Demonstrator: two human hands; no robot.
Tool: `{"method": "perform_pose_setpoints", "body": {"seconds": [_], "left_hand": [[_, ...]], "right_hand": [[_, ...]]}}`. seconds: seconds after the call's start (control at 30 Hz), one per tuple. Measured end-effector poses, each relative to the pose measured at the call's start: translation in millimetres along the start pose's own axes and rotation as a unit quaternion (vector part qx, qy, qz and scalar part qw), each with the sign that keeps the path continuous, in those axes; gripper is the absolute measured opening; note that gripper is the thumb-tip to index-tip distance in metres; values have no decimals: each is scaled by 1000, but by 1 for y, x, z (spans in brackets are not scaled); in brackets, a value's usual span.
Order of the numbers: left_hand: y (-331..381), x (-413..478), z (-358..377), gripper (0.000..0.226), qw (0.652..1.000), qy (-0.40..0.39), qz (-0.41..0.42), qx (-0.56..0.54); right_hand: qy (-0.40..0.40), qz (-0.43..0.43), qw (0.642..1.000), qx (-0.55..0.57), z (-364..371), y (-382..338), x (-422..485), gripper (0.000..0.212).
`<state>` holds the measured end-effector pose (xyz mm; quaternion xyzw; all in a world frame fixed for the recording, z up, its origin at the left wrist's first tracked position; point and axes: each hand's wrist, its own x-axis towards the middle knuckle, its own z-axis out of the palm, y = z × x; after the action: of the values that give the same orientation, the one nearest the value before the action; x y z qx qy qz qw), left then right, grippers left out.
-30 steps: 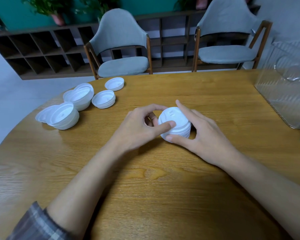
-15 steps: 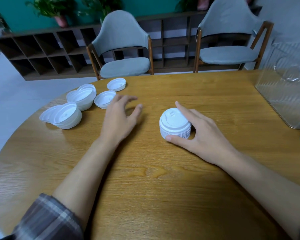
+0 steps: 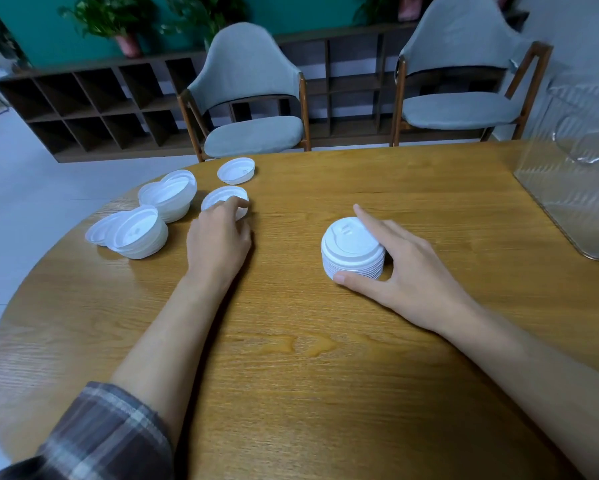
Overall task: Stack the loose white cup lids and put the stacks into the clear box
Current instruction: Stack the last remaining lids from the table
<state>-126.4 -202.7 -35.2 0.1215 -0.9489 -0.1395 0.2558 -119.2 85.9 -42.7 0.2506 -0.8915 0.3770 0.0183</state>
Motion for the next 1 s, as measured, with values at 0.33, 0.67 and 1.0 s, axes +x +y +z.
{"method": "perform_pose_setpoints", "body": {"seconds": [0.33,0.67,1.0], "left_hand": [[23,-11,-3,24,995,-16,51,-90],[46,-14,-31,25,932,-46,-10,-360],[54,-16,-39,17,871,-23,-105,-480]], "right_hand": [[2,1,1000,1,0,0,0,102],[11,-12,1000,3,1,-2,0,99],[27,-25,999,8,3,-3,1,93]]}}
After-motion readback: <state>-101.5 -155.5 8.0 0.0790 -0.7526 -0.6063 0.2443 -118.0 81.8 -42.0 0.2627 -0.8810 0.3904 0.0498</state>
